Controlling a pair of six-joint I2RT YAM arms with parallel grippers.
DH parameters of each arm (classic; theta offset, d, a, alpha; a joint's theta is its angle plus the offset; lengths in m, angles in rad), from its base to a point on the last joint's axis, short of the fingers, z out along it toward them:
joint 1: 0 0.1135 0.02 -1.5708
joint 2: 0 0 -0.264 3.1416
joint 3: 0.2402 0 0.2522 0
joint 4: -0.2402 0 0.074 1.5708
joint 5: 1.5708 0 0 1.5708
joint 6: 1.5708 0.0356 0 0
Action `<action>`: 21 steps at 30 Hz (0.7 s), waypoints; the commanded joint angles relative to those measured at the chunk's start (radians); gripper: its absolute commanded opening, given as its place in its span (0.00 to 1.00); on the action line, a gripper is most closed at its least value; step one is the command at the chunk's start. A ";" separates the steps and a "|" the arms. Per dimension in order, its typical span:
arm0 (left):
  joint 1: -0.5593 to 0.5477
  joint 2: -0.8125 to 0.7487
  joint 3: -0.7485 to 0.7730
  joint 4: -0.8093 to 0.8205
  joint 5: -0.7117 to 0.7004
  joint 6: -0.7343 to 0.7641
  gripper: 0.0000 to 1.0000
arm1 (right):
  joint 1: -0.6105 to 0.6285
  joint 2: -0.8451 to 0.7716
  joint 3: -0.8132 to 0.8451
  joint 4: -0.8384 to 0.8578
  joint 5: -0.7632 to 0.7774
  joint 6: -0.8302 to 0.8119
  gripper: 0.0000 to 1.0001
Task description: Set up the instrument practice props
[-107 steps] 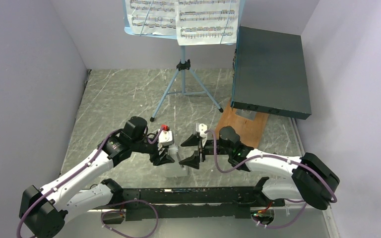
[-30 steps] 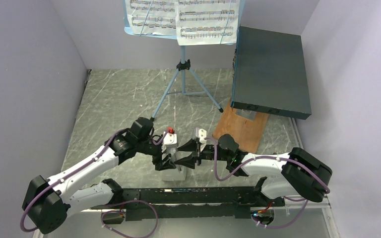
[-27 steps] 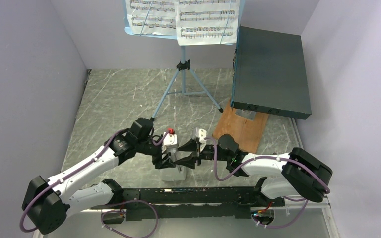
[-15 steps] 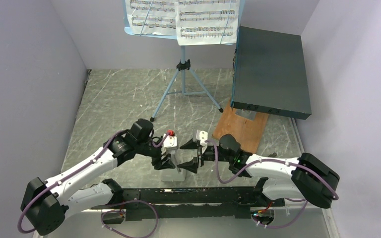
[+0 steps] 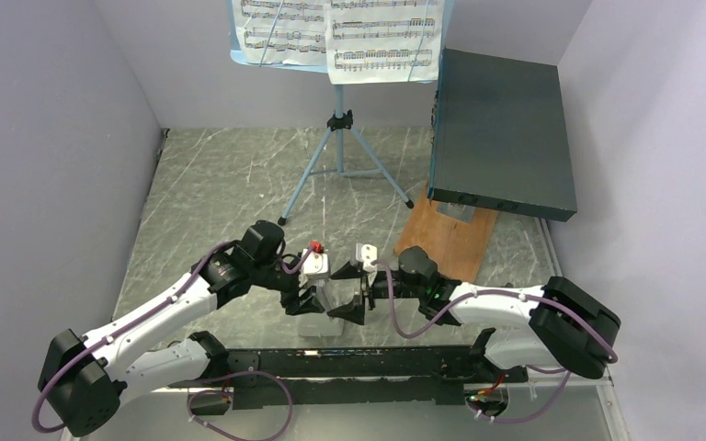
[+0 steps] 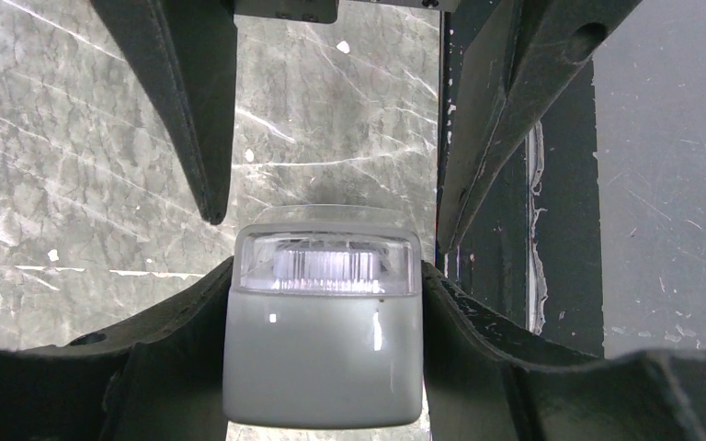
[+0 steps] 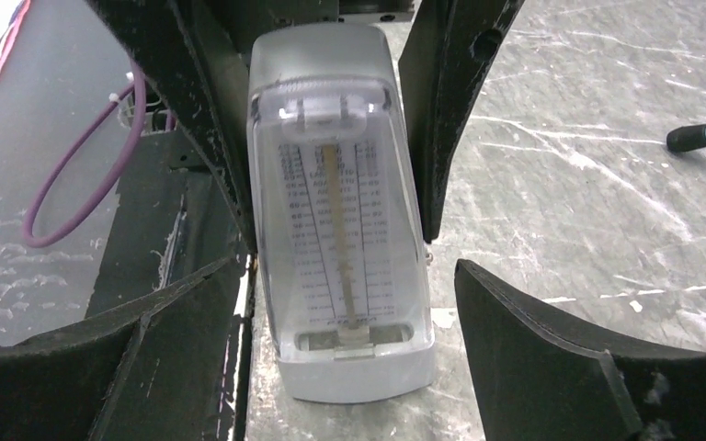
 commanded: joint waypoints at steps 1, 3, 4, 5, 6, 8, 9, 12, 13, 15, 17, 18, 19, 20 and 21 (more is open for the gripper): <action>-0.001 -0.012 0.018 -0.028 0.022 0.029 0.00 | -0.002 0.029 0.062 0.100 -0.046 0.036 0.87; -0.001 -0.012 0.018 -0.031 0.021 0.029 0.00 | -0.002 0.035 0.072 0.105 -0.051 0.041 0.85; -0.001 -0.012 0.019 -0.031 0.019 0.029 0.00 | -0.002 0.037 0.077 0.102 -0.056 0.041 0.84; -0.001 -0.012 0.019 -0.032 0.018 0.029 0.00 | -0.002 0.041 0.081 0.098 -0.062 0.041 0.81; -0.001 -0.012 0.019 -0.031 0.018 0.029 0.00 | -0.002 0.046 0.085 0.097 -0.069 0.042 0.78; -0.001 -0.012 0.019 -0.031 0.019 0.029 0.00 | -0.002 0.054 0.087 0.096 -0.080 0.044 0.72; 0.000 -0.012 0.019 -0.032 0.019 0.030 0.00 | -0.002 0.058 0.087 0.097 -0.083 0.045 0.68; -0.001 -0.012 0.019 -0.033 0.018 0.029 0.00 | -0.002 0.061 0.083 0.101 -0.088 0.050 0.53; -0.001 -0.012 0.018 -0.033 0.017 0.029 0.00 | -0.002 0.062 0.082 0.101 -0.089 0.051 0.46; -0.001 -0.012 0.019 -0.033 0.017 0.030 0.00 | -0.002 0.065 0.083 0.094 -0.085 0.049 0.26; 0.000 -0.013 0.019 -0.033 0.015 0.030 0.00 | -0.005 0.070 0.080 0.098 -0.070 0.054 0.01; -0.001 -0.015 0.019 -0.032 0.014 0.030 0.00 | -0.006 0.071 0.080 0.096 -0.053 0.058 0.00; -0.001 -0.016 0.019 -0.033 0.012 0.030 0.00 | -0.007 0.070 0.074 0.108 -0.025 0.065 0.00; -0.001 -0.018 0.020 -0.035 0.007 0.030 0.00 | -0.007 0.063 0.056 0.143 0.014 0.084 0.00; -0.001 -0.021 0.021 -0.037 -0.001 0.030 0.00 | -0.006 0.050 0.009 0.208 0.065 0.116 0.00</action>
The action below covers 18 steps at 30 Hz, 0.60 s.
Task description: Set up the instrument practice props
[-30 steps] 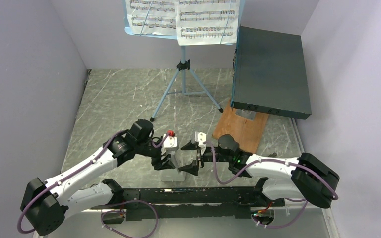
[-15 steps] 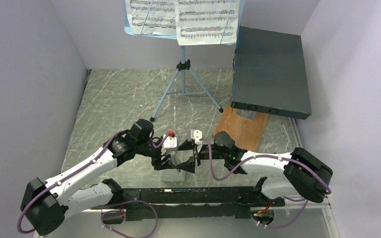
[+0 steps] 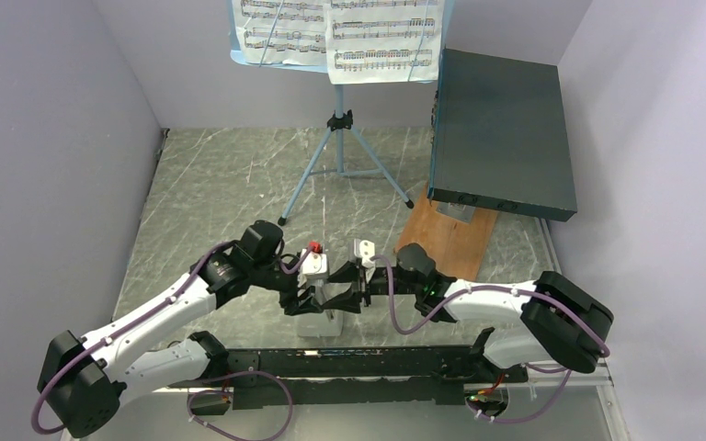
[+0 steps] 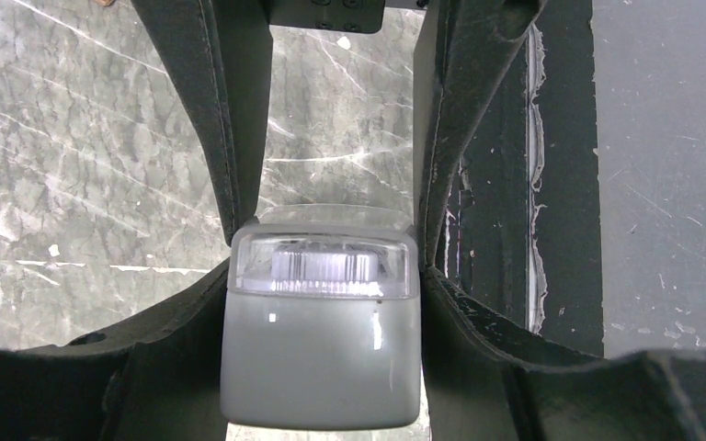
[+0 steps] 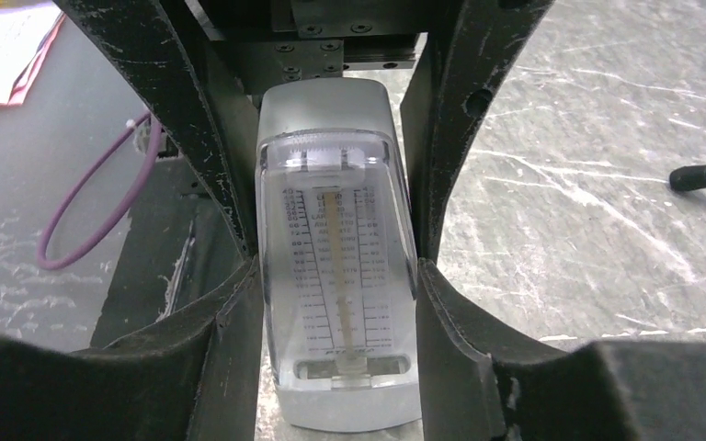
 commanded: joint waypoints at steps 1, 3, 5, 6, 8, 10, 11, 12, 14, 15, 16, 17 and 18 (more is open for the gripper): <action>-0.002 -0.022 0.019 -0.026 -0.008 0.024 0.00 | 0.001 -0.024 -0.080 0.226 0.148 0.114 0.00; -0.002 -0.036 0.014 -0.019 -0.019 0.022 0.00 | 0.001 -0.044 -0.115 0.320 0.178 0.155 0.00; -0.002 -0.046 0.010 -0.019 -0.023 0.022 0.00 | 0.001 -0.042 -0.108 0.339 0.162 0.168 0.00; -0.002 -0.047 0.010 -0.019 -0.025 0.024 0.00 | 0.001 -0.041 -0.109 0.350 0.160 0.173 0.00; -0.002 -0.042 0.012 -0.024 -0.024 0.026 0.00 | -0.002 -0.047 -0.108 0.365 0.143 0.183 0.00; -0.002 -0.034 0.014 -0.029 -0.018 0.028 0.00 | -0.005 -0.057 -0.096 0.373 0.101 0.198 0.00; -0.002 -0.032 0.015 -0.031 -0.017 0.030 0.00 | -0.005 -0.065 -0.089 0.372 0.087 0.210 0.00; -0.002 -0.031 0.016 -0.032 -0.019 0.031 0.00 | -0.006 -0.076 -0.089 0.385 0.080 0.224 0.00; -0.002 -0.034 0.015 -0.032 -0.021 0.032 0.00 | -0.011 -0.101 -0.102 0.422 0.075 0.254 0.00; -0.002 -0.036 0.014 -0.032 -0.024 0.032 0.00 | -0.014 -0.118 -0.104 0.415 0.074 0.254 0.00; -0.002 -0.039 0.014 -0.032 -0.028 0.032 0.00 | -0.014 -0.135 -0.105 0.387 0.077 0.243 0.00; -0.002 -0.042 0.015 -0.033 -0.034 0.032 0.00 | -0.014 -0.153 -0.113 0.369 0.080 0.233 0.00; -0.002 -0.046 0.014 -0.034 -0.044 0.032 0.00 | -0.017 -0.177 -0.128 0.359 0.092 0.222 0.00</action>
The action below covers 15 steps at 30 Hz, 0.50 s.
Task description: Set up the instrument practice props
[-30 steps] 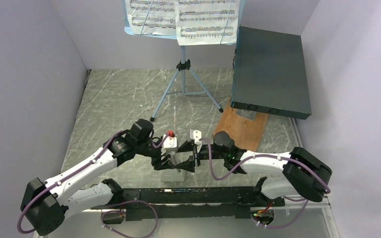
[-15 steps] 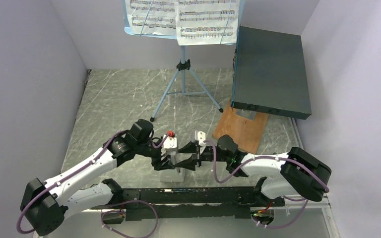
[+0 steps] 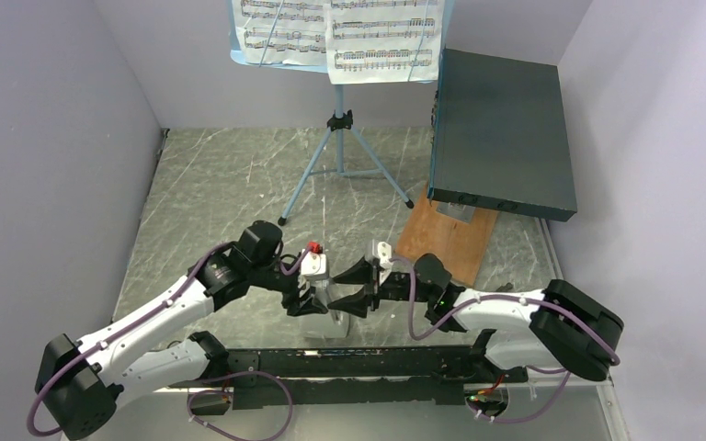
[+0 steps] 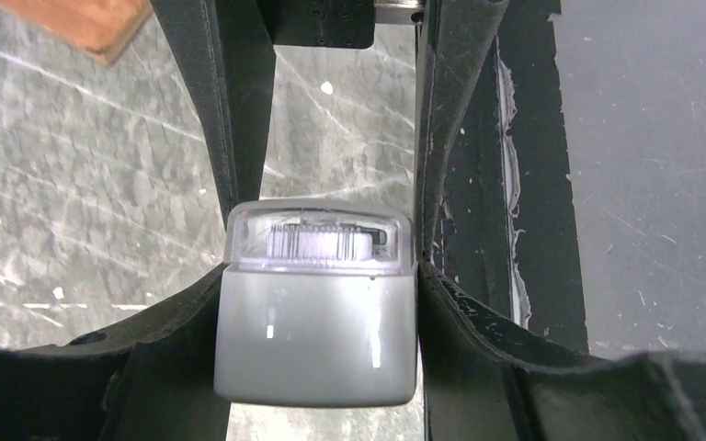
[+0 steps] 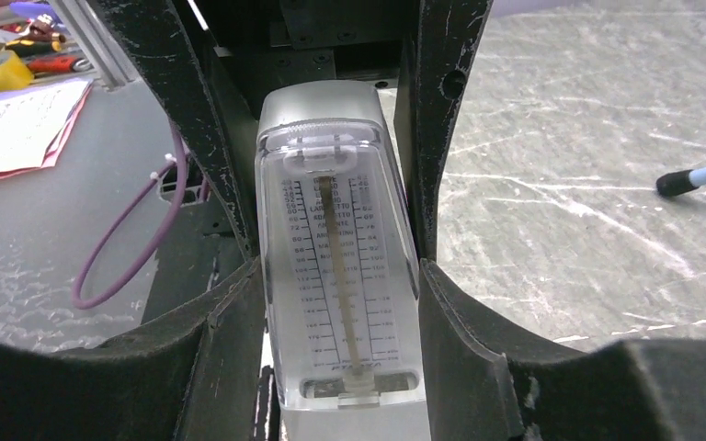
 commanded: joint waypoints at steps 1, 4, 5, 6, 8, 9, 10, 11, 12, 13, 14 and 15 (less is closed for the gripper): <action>0.009 -0.028 0.012 -0.066 -0.079 0.059 0.00 | -0.029 -0.141 -0.019 0.127 0.033 0.061 0.00; 0.009 -0.041 0.010 -0.066 -0.094 0.059 0.00 | -0.032 -0.175 -0.028 0.048 0.040 0.025 0.00; 0.009 -0.047 0.008 -0.064 -0.095 0.059 0.00 | -0.034 -0.175 -0.041 0.066 0.039 0.035 0.00; 0.009 -0.050 0.007 -0.062 -0.096 0.059 0.00 | -0.038 -0.175 -0.051 0.071 0.042 0.038 0.00; 0.009 -0.057 0.004 -0.062 -0.098 0.058 0.00 | -0.041 -0.173 -0.052 0.045 0.051 0.027 0.00; 0.009 -0.059 0.004 -0.062 -0.097 0.058 0.00 | -0.041 -0.169 -0.045 0.033 0.043 0.024 0.00; 0.009 -0.058 0.003 -0.063 -0.097 0.058 0.00 | -0.040 -0.166 -0.034 0.014 0.039 0.021 0.00; 0.009 -0.058 0.005 -0.062 -0.095 0.057 0.00 | -0.039 -0.169 -0.022 -0.019 0.045 0.016 0.00; 0.009 -0.058 0.005 -0.062 -0.097 0.056 0.00 | -0.039 -0.184 -0.007 -0.078 0.066 0.005 0.00; 0.010 -0.059 0.004 -0.062 -0.100 0.056 0.00 | -0.039 -0.206 0.010 -0.164 0.117 -0.013 0.00; 0.009 -0.061 0.004 -0.063 -0.105 0.055 0.00 | -0.039 -0.231 0.039 -0.263 0.175 -0.030 0.00; 0.009 -0.065 0.003 -0.061 -0.107 0.055 0.00 | -0.039 -0.259 0.068 -0.370 0.239 -0.051 0.00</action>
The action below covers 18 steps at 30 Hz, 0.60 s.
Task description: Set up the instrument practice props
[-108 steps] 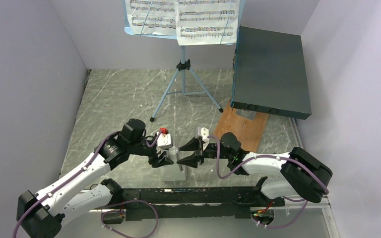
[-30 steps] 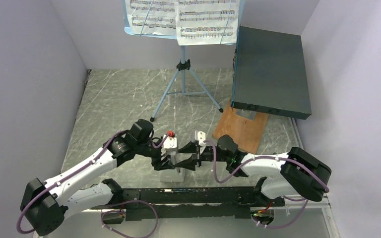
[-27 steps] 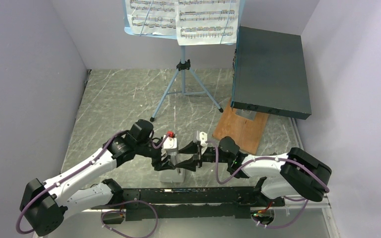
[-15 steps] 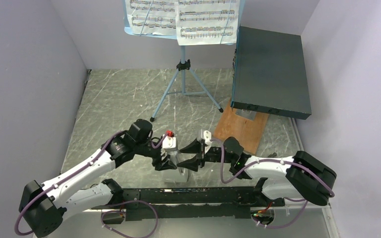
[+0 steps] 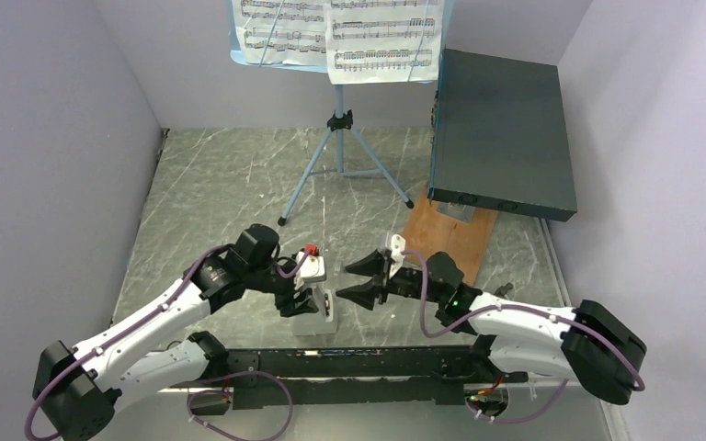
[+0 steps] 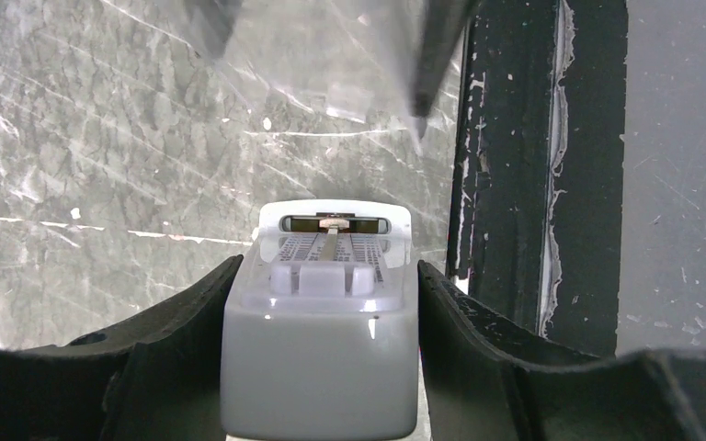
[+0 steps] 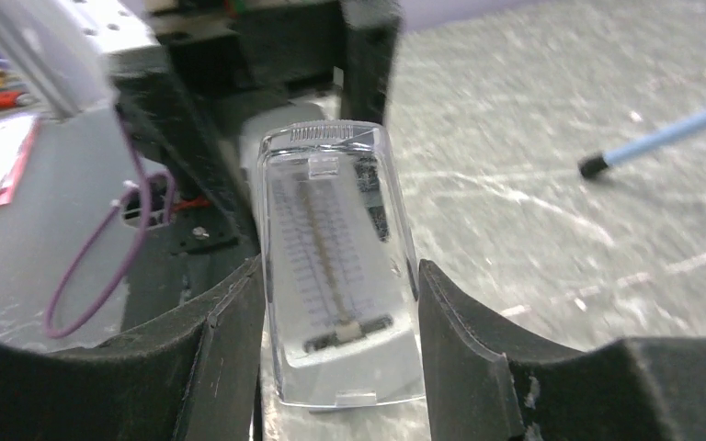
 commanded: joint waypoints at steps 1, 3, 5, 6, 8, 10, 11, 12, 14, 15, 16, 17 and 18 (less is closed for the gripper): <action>0.000 -0.034 0.008 0.023 -0.009 0.027 0.00 | -0.003 -0.097 0.131 -0.379 0.250 -0.070 0.00; 0.000 -0.041 0.008 0.024 -0.019 0.027 0.00 | -0.002 -0.105 0.211 -0.658 0.442 -0.069 0.00; 0.000 -0.044 0.009 0.019 -0.023 0.028 0.00 | -0.002 -0.065 0.324 -0.937 0.692 -0.003 0.00; 0.000 -0.044 0.011 0.018 -0.021 0.030 0.00 | -0.002 -0.038 0.376 -1.062 0.757 0.038 0.00; 0.000 -0.042 0.014 0.014 -0.020 0.029 0.00 | -0.001 0.008 0.444 -1.219 0.763 0.101 0.00; 0.000 -0.039 0.017 0.012 -0.024 0.027 0.00 | 0.004 0.047 0.489 -1.334 0.737 0.166 0.00; 0.001 -0.036 0.018 0.011 -0.030 0.023 0.00 | 0.005 0.060 0.502 -1.376 0.721 0.196 0.00; 0.000 -0.034 0.021 0.010 -0.033 0.020 0.00 | 0.006 0.070 0.508 -1.411 0.708 0.221 0.00; 0.000 -0.029 0.028 0.006 -0.026 0.017 0.00 | 0.021 0.086 0.516 -1.468 0.687 0.255 0.00; 0.000 -0.029 0.028 0.006 -0.024 0.015 0.01 | 0.030 0.099 0.522 -1.497 0.683 0.270 0.00; 0.000 -0.028 0.027 0.009 -0.025 0.014 0.02 | 0.046 0.118 0.530 -1.519 0.693 0.285 0.00; 0.000 -0.028 0.026 0.010 -0.026 0.015 0.02 | 0.060 0.140 0.537 -1.538 0.710 0.296 0.00; 0.000 -0.030 0.026 0.010 -0.027 0.016 0.03 | 0.066 0.167 0.542 -1.566 0.730 0.308 0.00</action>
